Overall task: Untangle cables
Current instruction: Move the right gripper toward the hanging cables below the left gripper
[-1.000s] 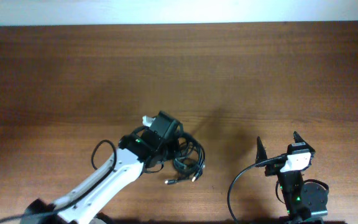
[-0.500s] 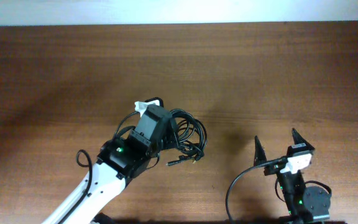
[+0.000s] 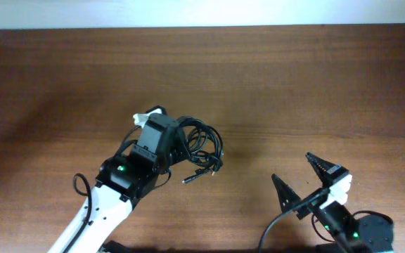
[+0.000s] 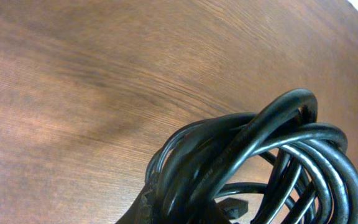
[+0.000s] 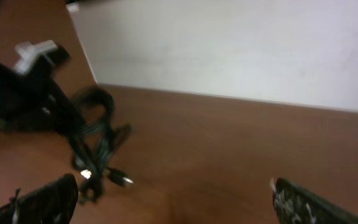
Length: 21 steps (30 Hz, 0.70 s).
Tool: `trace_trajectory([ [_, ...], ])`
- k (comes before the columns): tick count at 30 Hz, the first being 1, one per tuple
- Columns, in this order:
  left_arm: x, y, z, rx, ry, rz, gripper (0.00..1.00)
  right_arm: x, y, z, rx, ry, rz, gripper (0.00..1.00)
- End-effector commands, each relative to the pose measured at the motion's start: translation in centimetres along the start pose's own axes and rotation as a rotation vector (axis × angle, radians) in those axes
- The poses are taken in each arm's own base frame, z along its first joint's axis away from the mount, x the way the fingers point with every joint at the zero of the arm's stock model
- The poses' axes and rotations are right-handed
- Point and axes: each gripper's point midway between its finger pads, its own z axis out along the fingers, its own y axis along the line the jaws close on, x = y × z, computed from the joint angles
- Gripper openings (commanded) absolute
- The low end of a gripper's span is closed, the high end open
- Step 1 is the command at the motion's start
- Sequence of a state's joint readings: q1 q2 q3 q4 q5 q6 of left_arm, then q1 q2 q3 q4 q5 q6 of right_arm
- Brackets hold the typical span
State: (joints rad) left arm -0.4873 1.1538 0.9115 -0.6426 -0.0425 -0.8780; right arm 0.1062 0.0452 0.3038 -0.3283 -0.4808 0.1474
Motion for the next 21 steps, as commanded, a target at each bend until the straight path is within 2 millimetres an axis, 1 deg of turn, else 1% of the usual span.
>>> trace_trajectory([
  [1,-1.6,-0.5,-1.2,0.033,-0.036,-0.186,0.0,-2.9,2.4,-0.7,-0.091,0.03,0.054,0.99],
  [3,-1.9,-0.2,-1.2,0.029,-0.042,-0.238,0.0,-3.8,2.8,-0.7,-0.102,0.078,0.081,0.99],
  [5,-1.8,-0.3,-1.2,0.036,-0.032,-0.274,0.0,-4.3,2.7,-0.2,-0.089,0.167,0.147,0.99],
  [7,-1.1,-0.8,-1.2,0.06,0.008,-0.271,0.0,-4.7,3.1,0.5,-0.128,0.193,0.208,0.99],
  [9,-0.3,-1.2,-1.3,0.076,0.048,-0.264,0.0,-5.0,3.7,1.3,-0.185,0.205,0.233,0.99],
  [11,0.5,-2.0,-1.4,0.1,0.082,-0.267,0.0,-4.5,4.1,1.9,-0.234,0.241,0.257,0.99],
  [13,1.0,-2.4,-1.4,0.103,0.09,-0.262,0.0,-4.0,4.5,2.2,-0.274,0.275,0.282,0.99],
  [16,1.2,-2.6,-1.4,0.102,0.09,-0.282,0.0,-3.4,5.4,2.5,-0.356,0.322,0.32,0.99],
  [17,1.3,-2.7,-1.4,0.101,0.094,-0.314,0.0,-3.3,5.6,2.6,-0.376,0.332,0.329,0.99],
  [20,1.4,-3.0,-1.4,0.114,0.101,-0.311,0.0,-2.9,6.0,2.7,-0.417,0.349,0.319,0.99],
  [21,1.5,-3.2,-1.5,0.124,0.109,-0.305,0.0,-2.9,6.4,2.6,-0.453,0.347,0.288,0.95],
])
